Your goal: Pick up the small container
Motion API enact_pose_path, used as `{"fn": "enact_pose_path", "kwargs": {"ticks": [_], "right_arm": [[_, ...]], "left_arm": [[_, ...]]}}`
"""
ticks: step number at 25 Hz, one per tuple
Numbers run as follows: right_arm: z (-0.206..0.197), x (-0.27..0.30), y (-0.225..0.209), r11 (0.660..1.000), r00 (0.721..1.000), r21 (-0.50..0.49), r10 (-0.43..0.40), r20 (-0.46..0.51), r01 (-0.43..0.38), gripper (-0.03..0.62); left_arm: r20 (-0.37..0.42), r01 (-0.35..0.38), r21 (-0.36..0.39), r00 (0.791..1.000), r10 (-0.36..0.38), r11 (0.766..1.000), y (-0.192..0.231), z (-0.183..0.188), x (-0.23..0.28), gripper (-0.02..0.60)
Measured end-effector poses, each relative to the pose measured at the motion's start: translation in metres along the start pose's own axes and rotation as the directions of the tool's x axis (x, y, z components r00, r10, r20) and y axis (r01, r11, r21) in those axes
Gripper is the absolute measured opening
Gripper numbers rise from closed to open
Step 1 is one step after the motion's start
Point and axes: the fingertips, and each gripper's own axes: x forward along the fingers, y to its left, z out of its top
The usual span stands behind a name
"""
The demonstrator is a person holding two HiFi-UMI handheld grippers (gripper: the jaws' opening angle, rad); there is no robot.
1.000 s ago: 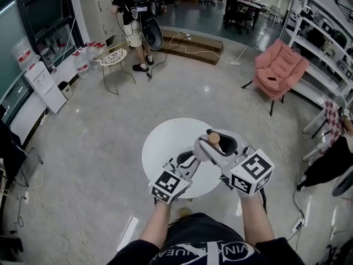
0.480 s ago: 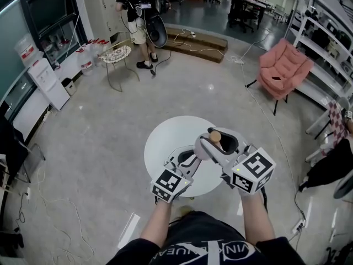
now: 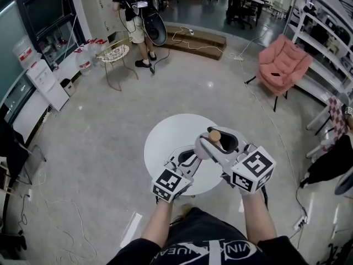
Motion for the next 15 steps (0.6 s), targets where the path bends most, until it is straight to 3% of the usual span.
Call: {"fn": "enact_pose_path", "kwargs": {"ticks": [15], "right_arm": [[-0.01, -0.008, 0.0, 1.0, 1.0, 0.004, -0.017, -0.01, 0.017, 0.133]], "left_arm": [[-0.013, 0.02, 0.001, 1.0, -0.02, 1.0, -0.011, -0.009, 0.004, 0.025]]}}
